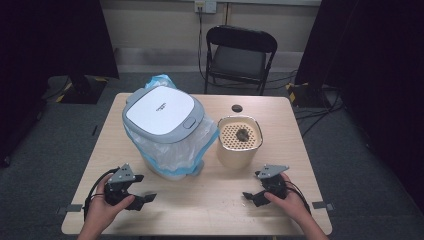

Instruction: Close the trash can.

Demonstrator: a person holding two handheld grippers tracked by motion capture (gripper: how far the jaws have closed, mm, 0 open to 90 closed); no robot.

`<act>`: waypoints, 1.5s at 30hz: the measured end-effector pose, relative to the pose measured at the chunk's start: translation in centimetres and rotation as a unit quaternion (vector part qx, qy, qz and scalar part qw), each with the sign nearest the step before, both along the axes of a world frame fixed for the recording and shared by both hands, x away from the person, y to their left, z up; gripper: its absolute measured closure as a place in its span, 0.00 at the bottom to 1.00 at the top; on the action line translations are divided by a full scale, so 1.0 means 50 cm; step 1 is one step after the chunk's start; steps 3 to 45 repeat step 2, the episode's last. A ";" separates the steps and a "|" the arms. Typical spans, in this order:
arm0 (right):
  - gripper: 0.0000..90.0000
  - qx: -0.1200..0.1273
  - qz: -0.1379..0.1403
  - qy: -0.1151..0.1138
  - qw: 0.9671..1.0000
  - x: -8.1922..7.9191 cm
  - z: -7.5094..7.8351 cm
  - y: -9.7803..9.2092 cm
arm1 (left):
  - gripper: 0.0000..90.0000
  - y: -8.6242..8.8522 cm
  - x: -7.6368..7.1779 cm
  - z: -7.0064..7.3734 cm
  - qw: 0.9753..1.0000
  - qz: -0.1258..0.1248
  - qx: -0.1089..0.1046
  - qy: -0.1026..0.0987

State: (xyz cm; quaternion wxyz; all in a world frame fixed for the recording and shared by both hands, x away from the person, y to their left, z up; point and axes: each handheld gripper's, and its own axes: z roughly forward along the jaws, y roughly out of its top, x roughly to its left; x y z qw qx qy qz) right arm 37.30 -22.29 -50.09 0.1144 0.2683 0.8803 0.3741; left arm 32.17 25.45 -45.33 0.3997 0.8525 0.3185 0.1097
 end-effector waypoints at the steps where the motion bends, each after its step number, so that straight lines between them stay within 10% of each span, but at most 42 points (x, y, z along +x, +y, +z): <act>1: 0.06 0.000 0.000 0.000 1.000 0.000 0.000 0.000 | 0.19 -0.001 0.000 -0.005 1.000 0.001 0.002 0.002; 45: 0.06 0.000 0.000 0.000 1.000 0.000 0.000 0.000 | 0.19 -0.002 0.001 -0.009 1.000 0.001 0.005 0.000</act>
